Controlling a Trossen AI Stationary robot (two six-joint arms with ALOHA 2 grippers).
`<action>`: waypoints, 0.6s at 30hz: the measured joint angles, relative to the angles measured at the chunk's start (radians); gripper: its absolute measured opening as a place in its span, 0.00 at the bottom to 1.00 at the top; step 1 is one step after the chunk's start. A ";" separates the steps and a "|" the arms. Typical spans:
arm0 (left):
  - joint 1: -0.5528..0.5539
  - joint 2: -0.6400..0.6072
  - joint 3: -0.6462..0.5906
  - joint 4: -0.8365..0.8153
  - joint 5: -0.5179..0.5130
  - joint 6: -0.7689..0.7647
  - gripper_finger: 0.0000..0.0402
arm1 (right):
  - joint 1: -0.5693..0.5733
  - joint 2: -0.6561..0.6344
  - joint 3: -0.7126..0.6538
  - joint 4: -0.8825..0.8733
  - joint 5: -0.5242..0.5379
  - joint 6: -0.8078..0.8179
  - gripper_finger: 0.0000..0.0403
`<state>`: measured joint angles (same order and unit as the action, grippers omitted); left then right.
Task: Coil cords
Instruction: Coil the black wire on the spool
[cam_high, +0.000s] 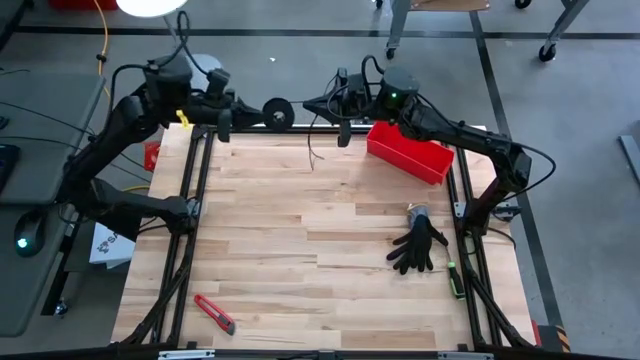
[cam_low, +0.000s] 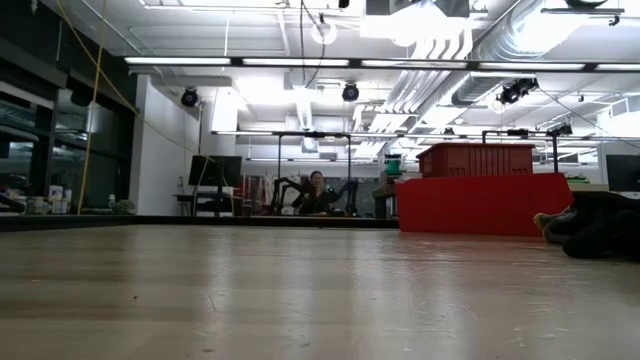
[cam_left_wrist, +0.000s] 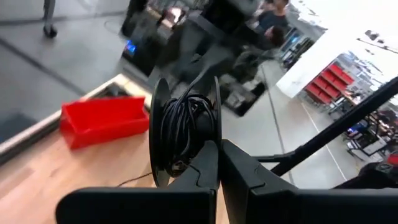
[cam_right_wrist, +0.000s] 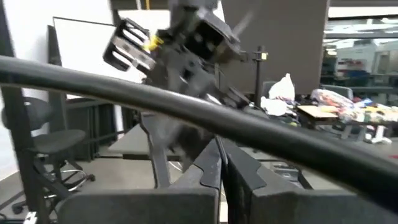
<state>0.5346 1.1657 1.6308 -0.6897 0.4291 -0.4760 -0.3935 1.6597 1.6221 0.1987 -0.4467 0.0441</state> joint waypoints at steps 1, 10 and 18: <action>0.000 0.001 0.011 0.007 0.002 0.009 0.00 | 0.000 0.000 0.000 -0.006 0.008 0.000 0.00; 0.003 0.002 0.073 0.039 -0.057 0.209 0.00 | 0.000 0.000 0.000 -0.104 0.072 0.004 0.00; 0.003 -0.001 0.073 0.007 -0.061 0.338 0.01 | 0.004 0.000 0.000 -0.216 0.091 0.008 0.20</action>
<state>0.5377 1.1647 1.7039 -0.6827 0.3677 -0.1385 -0.3891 1.6592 1.6222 -0.0173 -0.3558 0.0522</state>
